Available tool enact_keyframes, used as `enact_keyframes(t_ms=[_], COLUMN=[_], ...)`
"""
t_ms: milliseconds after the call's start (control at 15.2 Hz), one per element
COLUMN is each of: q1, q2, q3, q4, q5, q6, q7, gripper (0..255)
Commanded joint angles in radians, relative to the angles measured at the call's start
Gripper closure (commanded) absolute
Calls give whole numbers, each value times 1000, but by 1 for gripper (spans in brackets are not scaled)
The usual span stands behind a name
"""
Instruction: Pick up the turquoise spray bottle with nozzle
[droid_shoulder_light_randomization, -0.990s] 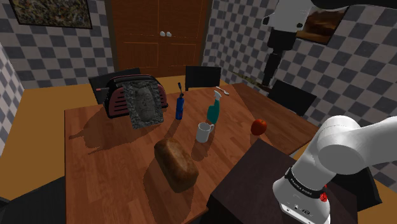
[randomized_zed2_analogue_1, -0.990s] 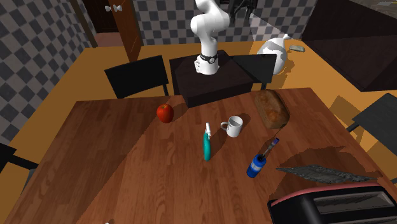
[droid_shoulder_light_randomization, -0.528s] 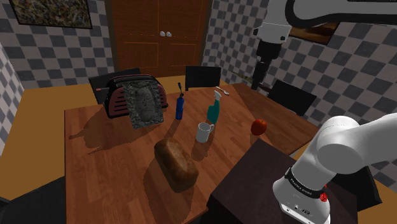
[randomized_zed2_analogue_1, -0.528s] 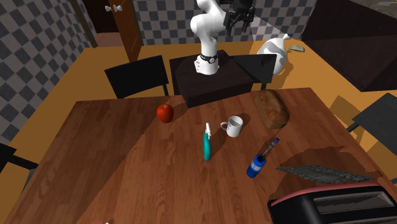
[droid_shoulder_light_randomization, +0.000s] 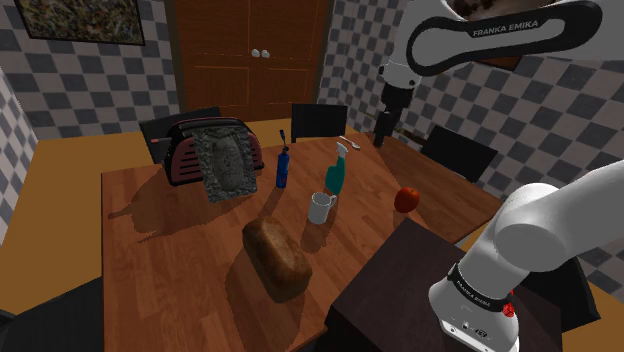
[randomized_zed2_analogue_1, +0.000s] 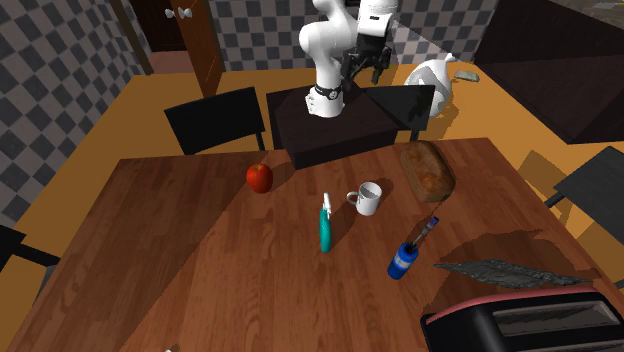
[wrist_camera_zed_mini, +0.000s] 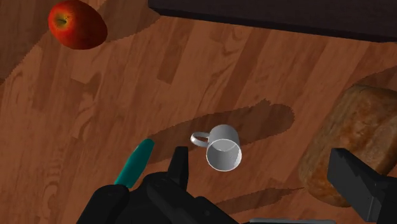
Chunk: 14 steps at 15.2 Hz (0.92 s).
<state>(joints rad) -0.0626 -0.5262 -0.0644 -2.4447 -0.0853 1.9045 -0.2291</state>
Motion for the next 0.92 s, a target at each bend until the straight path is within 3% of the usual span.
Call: enact_keyframes(t_ms=[0, 462, 858], q1=[-12, -44, -67], q2=[51, 283, 497], q3=[-20, -83, -128], q4=[0, 65, 172], q5=[-11, -24, 5], q6=[64, 265, 400], q7=[-15, -67, -124], gripper=[0, 0, 0])
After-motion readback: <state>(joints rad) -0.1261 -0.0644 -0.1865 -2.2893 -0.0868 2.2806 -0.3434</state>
